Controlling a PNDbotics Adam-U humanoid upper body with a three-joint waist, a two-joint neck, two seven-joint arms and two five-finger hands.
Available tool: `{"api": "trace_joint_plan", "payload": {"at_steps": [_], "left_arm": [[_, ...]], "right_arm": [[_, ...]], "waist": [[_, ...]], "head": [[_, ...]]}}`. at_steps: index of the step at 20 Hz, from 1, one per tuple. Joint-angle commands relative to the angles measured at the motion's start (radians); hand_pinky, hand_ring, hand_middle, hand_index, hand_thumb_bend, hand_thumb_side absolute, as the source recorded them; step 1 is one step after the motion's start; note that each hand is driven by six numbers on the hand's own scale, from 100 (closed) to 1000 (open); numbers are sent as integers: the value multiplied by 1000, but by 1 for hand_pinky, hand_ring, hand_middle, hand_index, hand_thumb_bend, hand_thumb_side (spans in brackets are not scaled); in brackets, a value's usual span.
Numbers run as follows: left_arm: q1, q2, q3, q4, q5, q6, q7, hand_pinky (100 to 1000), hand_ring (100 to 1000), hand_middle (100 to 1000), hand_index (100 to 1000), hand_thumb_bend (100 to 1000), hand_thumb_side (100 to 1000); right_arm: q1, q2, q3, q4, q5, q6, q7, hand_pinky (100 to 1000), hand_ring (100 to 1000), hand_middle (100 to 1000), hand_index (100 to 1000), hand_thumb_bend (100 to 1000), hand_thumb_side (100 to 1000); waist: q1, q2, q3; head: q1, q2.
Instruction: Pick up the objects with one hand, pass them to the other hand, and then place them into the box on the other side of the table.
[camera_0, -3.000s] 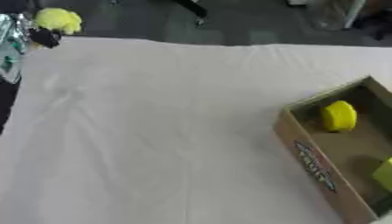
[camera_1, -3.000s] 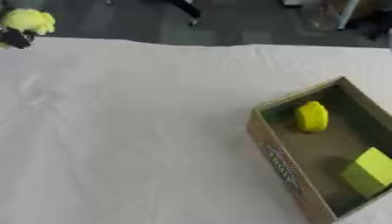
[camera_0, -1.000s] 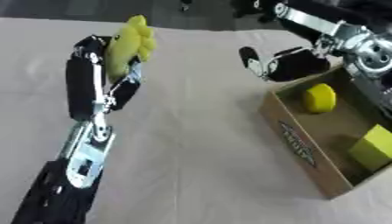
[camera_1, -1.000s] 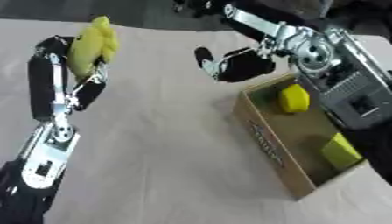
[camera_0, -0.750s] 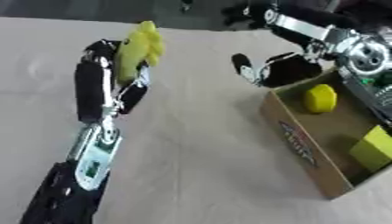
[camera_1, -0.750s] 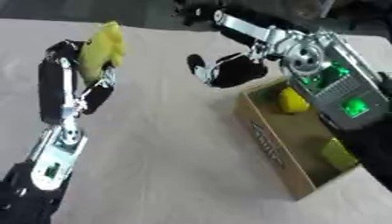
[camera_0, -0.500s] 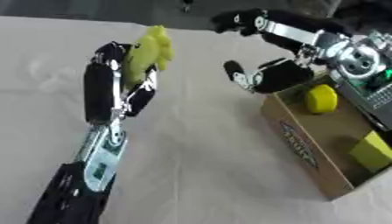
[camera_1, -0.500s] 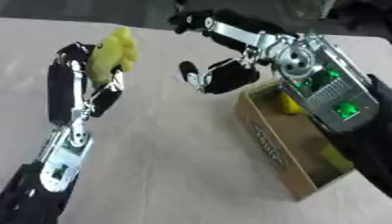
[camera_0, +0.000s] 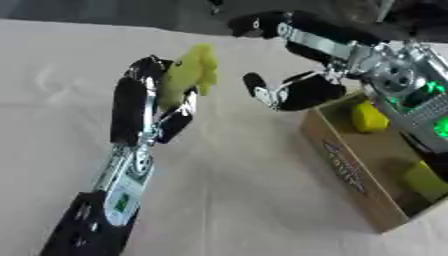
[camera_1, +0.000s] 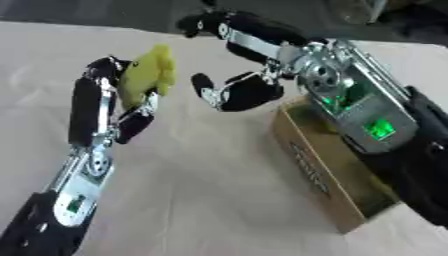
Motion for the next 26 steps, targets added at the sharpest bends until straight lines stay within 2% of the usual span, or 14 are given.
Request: {"api": "trace_joint_plan", "payload": {"at_steps": [1,7,9,12,14,15,19,23,26], "left_arm": [[-21,4,-10,-28,6,-26,-5,472,476,437,504,100,169],[-19,4,-24,-27,25,-86,-7,468,472,431,501,100,191],[-23,5,-27,-28,31,-105,-6,476,476,433,501,100,192],[-27,4,-25,-28,-7,-113,-2,471,477,433,502,100,181],[-26,0,-22,-25,-42,-106,7,464,474,430,501,100,181],[-25,-2,-21,-23,-52,-104,12,464,474,430,501,100,182],[-26,2,-25,-33,-70,-113,27,471,476,431,502,100,184],[-24,0,-32,-48,-72,-123,33,469,476,430,502,100,184],[-23,-4,-36,-58,-82,-127,33,470,477,430,503,100,180]], "right_arm": [[-14,-13,-8,-12,42,-39,-12,943,998,897,965,100,243],[-11,-9,2,-6,58,-62,6,943,1000,900,973,100,256],[-7,-3,8,12,51,-54,24,953,1000,904,1000,100,216],[-4,11,12,61,-32,27,70,962,1000,900,1000,100,177],[-10,11,4,59,-65,69,58,959,1000,892,1000,100,163],[-12,8,2,47,-66,72,44,958,1000,891,1000,100,165],[-4,-6,2,21,-21,17,26,953,1000,888,1000,100,206],[-1,1,7,37,22,-10,39,952,1000,890,1000,100,224],[-1,9,9,50,33,-12,46,954,1000,891,1000,100,218]], "waist": [[1,-15,2],[0,-14,10],[0,-14,11],[-1,-13,12],[-1,-12,13],[-1,-12,14],[0,-12,15],[-2,-11,16],[-3,-9,18]], "head": [[-6,-14],[-12,-16],[-14,-15],[-14,-17],[-14,-22],[-13,-26],[2,-42],[-10,-21],[-15,-18]]}}
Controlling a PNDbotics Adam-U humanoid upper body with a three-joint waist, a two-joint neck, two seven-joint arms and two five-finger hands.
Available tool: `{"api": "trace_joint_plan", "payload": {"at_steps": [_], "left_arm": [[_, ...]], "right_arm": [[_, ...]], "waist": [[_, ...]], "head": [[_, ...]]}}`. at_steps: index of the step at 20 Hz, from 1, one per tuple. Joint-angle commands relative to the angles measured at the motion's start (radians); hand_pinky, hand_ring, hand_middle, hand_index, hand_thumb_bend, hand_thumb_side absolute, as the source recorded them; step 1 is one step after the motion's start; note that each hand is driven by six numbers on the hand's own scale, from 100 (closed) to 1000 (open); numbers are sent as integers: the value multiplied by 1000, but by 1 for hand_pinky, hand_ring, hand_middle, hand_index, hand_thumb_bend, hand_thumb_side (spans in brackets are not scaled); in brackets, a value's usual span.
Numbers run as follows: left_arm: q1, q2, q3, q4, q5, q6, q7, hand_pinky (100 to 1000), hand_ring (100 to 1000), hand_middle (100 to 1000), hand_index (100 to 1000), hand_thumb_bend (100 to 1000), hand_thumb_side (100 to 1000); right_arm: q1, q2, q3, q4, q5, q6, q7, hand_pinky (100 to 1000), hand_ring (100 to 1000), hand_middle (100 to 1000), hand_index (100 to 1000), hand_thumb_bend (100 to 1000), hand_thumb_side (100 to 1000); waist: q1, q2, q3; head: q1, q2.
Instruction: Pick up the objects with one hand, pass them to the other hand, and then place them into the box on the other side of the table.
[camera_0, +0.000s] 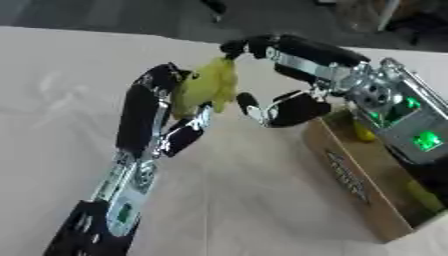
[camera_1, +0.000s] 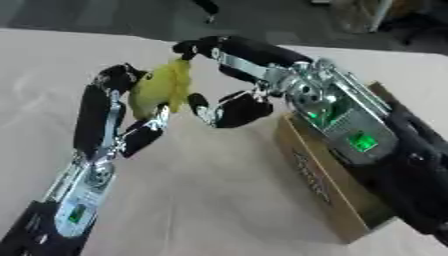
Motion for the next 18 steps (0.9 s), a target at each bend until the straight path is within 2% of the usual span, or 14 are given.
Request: {"api": "trace_joint_plan", "payload": {"at_steps": [1,8,12,15,16,17,18], "left_arm": [[-15,-4,-6,-30,-11,-7,4,470,476,430,503,100,179],[-16,-3,-11,-47,-14,-19,0,469,476,429,503,100,173],[-14,0,-19,-51,17,-42,-8,454,471,425,502,100,181],[-22,10,-26,-54,57,-61,-27,460,473,427,503,100,175],[-24,11,-27,-55,65,-62,-34,461,473,427,503,100,175],[-24,11,-29,-55,71,-63,-40,461,473,427,503,100,171],[-24,11,-29,-55,74,-63,-46,460,473,427,503,100,170]], "right_arm": [[-11,-7,-8,6,13,-5,7,954,1000,891,1000,100,217],[-11,-8,-8,5,21,-31,6,953,1000,894,1000,110,245],[-12,-18,-12,-18,60,-84,-13,951,1000,898,981,263,308],[-9,-21,-13,-24,89,-137,-36,950,1000,893,970,291,302],[-8,-20,-12,-22,91,-147,-44,949,1000,892,970,320,338],[-8,-18,-11,-22,90,-155,-51,949,999,890,969,283,286],[-9,-18,-10,-22,86,-160,-56,949,997,889,970,282,278]], "waist": [[1,-13,2],[1,-12,3],[1,-11,4],[1,-11,4],[1,-11,4],[1,-11,4],[0,-11,3]], "head": [[-7,4],[-13,3],[-18,3],[-19,3],[-19,2],[-19,2],[-19,3]]}}
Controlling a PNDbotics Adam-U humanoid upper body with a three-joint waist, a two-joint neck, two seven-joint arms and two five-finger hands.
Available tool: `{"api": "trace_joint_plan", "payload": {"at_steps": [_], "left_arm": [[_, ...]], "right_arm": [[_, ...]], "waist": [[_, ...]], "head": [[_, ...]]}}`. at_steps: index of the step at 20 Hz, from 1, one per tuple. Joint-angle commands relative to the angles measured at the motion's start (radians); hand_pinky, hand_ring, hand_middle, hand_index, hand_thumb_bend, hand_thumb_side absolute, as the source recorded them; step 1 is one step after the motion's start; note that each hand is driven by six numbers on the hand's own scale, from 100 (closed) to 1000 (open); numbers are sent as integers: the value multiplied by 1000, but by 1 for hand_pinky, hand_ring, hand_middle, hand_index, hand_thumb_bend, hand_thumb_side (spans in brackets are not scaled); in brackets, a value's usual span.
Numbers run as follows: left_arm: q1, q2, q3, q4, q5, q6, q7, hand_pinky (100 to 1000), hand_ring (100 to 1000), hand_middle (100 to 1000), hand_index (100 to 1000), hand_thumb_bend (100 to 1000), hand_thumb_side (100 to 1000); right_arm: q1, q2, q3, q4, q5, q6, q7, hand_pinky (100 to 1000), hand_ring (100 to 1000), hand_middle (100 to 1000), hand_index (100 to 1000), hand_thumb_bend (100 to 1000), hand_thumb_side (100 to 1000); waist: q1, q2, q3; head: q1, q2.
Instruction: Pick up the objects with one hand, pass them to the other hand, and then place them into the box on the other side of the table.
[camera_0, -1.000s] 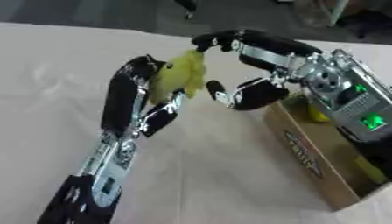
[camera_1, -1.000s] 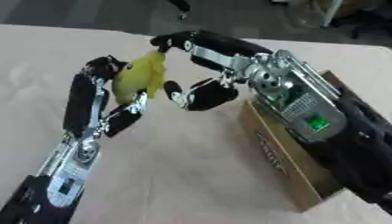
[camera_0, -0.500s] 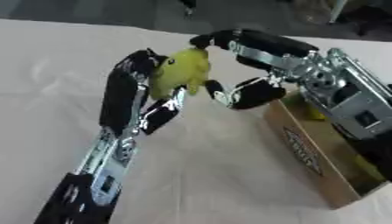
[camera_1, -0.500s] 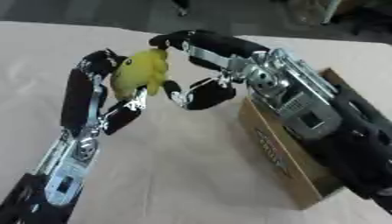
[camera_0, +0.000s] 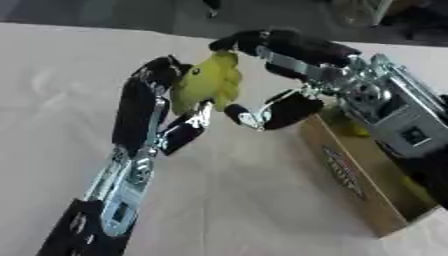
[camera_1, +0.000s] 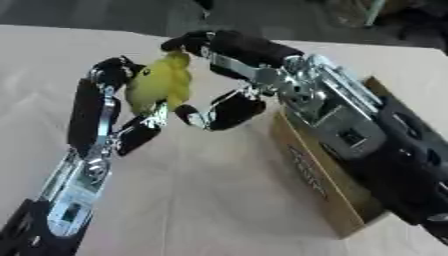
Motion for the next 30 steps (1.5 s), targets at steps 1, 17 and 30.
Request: {"api": "trace_joint_plan", "payload": {"at_steps": [1,17,30], "left_arm": [[-23,9,-5,-24,19,-3,-19,458,471,425,503,100,171],[-26,14,-7,-18,205,-23,-99,442,458,414,501,100,186],[-74,79,-71,-39,243,-48,-182,442,457,414,501,100,165]], "right_arm": [[-10,-19,-10,-16,1,-24,-20,949,994,887,969,281,270],[-1,-40,-6,-41,13,-5,-18,940,975,869,941,293,342],[-6,-65,-5,-38,55,-73,23,936,956,845,902,337,438]], "waist": [[0,-14,-1],[-3,-13,0],[-8,-14,-4]], "head": [[-1,-3],[2,-12],[1,-15]]}}
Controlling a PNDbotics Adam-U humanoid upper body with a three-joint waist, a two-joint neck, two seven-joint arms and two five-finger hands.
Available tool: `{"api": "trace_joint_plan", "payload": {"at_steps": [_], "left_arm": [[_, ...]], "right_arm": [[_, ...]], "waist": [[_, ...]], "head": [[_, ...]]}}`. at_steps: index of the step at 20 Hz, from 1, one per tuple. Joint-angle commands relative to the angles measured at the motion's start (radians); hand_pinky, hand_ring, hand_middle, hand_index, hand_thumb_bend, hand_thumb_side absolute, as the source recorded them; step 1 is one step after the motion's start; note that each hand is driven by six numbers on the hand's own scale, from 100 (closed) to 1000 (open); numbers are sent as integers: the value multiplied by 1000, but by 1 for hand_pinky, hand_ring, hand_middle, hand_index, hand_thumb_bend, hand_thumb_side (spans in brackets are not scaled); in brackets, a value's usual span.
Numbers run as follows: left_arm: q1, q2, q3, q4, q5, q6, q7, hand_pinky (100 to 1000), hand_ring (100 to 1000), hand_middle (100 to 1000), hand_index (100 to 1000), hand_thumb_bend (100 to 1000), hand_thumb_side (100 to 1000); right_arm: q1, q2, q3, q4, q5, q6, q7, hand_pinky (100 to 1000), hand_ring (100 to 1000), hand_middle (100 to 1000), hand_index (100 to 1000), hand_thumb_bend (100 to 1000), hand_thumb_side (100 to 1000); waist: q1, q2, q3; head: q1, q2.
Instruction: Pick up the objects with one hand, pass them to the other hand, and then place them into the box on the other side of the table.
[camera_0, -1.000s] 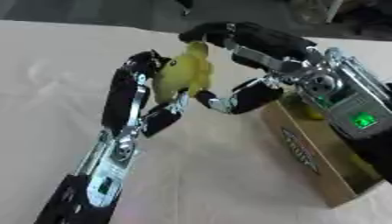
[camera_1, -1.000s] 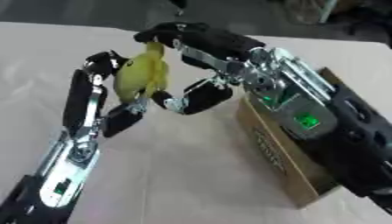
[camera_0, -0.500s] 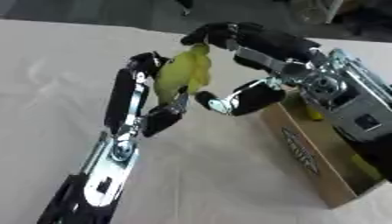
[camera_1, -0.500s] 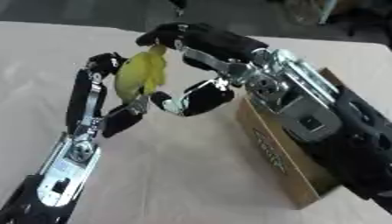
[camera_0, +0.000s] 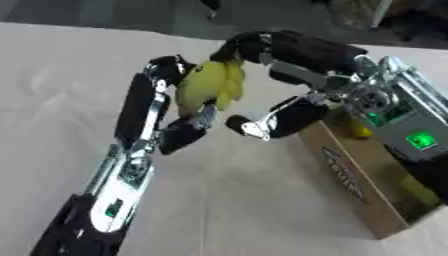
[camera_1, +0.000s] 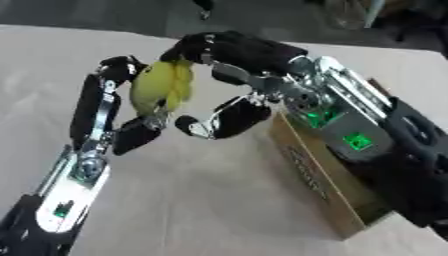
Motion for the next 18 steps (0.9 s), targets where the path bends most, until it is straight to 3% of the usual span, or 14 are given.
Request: {"api": "trace_joint_plan", "payload": {"at_steps": [1,5,14,18], "left_arm": [[-27,16,-22,-39,37,-3,-31,442,458,414,501,100,163],[-25,16,-30,-47,60,-5,-53,448,461,418,505,100,169],[-23,6,-41,-61,91,-26,-76,453,464,421,508,100,172],[-23,2,-43,-63,92,-25,-84,455,466,423,509,100,172]], "right_arm": [[-14,-28,-9,-15,0,-5,-7,935,950,834,897,313,413],[-14,-23,-15,-17,-26,28,-51,932,922,799,883,220,295],[-14,-20,-11,-23,-72,81,-155,919,839,733,844,205,171],[-14,-18,-8,-22,-101,96,-186,926,794,685,828,155,120]], "waist": [[2,-15,-3],[2,-15,-2],[3,-14,-1],[4,-13,-1]], "head": [[-2,-10],[-7,-9],[-7,-14],[-6,-13]]}}
